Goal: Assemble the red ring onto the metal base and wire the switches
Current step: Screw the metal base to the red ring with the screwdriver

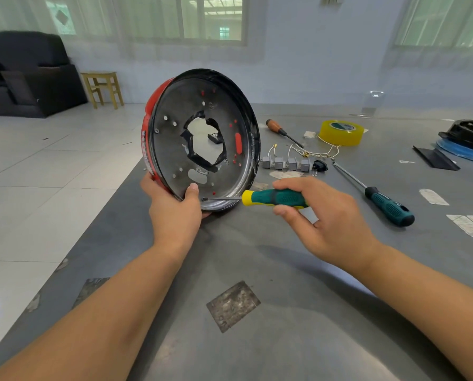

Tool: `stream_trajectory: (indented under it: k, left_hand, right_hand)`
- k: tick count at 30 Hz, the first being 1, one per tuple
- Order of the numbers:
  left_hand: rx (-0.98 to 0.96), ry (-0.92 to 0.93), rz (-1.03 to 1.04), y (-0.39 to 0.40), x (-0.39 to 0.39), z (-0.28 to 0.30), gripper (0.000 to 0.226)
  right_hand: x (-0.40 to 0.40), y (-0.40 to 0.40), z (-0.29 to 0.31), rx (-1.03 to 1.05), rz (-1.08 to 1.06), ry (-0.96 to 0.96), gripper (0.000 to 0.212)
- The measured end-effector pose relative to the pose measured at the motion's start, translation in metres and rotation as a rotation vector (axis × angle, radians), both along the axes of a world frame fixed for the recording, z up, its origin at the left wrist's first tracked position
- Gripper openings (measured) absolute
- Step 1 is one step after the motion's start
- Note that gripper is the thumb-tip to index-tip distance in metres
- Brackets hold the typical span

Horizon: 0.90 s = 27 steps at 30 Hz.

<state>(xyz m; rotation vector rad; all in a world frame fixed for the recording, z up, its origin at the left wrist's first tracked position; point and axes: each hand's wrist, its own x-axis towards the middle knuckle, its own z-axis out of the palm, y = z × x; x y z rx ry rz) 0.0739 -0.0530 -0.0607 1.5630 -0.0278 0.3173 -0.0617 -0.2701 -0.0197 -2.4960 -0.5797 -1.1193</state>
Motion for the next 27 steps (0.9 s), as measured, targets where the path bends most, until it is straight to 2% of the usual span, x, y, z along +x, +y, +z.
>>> stream_trajectory:
  k: [5,8,11,15,21,24,27]
  left_hand:
    - [-0.007,-0.01,-0.022,-0.001,0.001,-0.001,0.063]
    - [-0.013,-0.004,-0.021,-0.001,0.001,-0.001,0.063]
    - [-0.005,-0.002,0.002,-0.001,0.001,-0.002,0.063]
    - [0.024,-0.011,0.019,-0.001,0.001,-0.002,0.061]
    - [0.005,-0.011,-0.027,-0.002,-0.001,-0.001,0.06]
    - [-0.01,-0.016,-0.03,-0.003,-0.002,0.0,0.06]
    - [-0.045,-0.013,-0.033,-0.004,-0.003,0.001,0.059]
  right_hand:
    - [-0.003,0.009,0.0,0.03,-0.183,0.038,0.04]
    - [-0.003,0.009,0.006,0.028,-0.217,0.101,0.04]
    - [-0.005,0.002,0.011,-0.068,-0.162,0.21,0.043]
    - [-0.008,-0.008,0.014,-0.225,-0.163,0.201,0.041]
    - [-0.008,0.002,0.01,-0.014,-0.195,0.223,0.048]
    - [-0.008,0.006,0.008,0.094,-0.238,0.269,0.059]
    - [-0.009,0.009,0.005,0.148,-0.261,0.262,0.058]
